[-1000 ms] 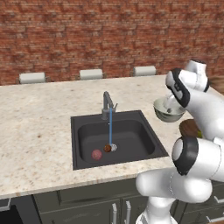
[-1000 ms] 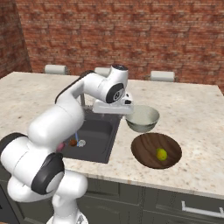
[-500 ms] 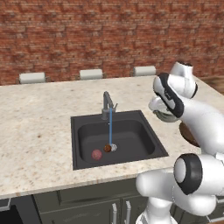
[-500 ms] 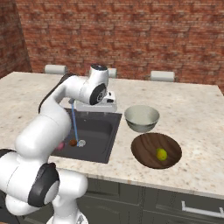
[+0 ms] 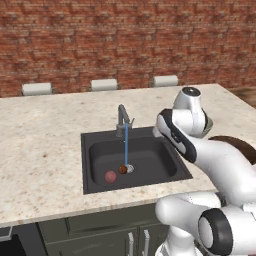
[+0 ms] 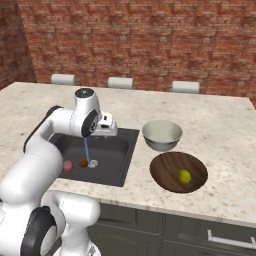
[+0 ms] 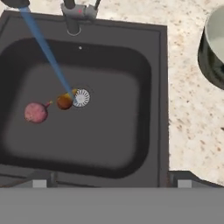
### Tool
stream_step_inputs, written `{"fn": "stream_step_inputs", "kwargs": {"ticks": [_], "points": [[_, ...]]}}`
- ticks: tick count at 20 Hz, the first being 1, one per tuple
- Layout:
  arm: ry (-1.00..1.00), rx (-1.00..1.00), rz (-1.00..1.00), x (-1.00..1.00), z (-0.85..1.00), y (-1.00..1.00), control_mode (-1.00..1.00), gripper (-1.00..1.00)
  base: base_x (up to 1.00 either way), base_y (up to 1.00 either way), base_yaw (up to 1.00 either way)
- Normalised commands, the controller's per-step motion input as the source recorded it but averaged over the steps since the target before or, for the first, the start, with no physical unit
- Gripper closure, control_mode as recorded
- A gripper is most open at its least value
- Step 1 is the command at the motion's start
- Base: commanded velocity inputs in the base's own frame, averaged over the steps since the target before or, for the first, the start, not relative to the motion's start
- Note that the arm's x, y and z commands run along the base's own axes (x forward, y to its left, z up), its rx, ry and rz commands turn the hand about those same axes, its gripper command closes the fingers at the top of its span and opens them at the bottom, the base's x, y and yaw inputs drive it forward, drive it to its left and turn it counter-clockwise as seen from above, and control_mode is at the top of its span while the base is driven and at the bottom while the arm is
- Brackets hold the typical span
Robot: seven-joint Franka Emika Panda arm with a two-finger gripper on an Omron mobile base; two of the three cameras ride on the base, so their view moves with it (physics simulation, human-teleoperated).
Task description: Pick the pears from the sink and place them in one bowl. Place the onion in the other bowl. Then turn off the sink faucet.
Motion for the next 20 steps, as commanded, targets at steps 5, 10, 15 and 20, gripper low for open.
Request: {"fn": "stream_step_inputs", "kwargs": {"ticks": [5, 10, 15, 20], "points": [[0.13, 0.0, -0.02, 0.2, -0.51, 0.4, -1.0, -1.0, 0.0, 0.0, 0.0], [0.16, 0.01, 0.0, 0.34, -0.57, 0.27, -1.0, -1.0, 0.0, 0.0, 0.0], [0.14, 0.03, 0.0, 0.39, -0.57, 0.2, -1.0, -1.0, 0.0, 0.0, 0.0], [0.12, 0.0, 0.0, 0.31, -0.42, 0.24, -1.0, -1.0, 0.0, 0.0, 0.0]]}}
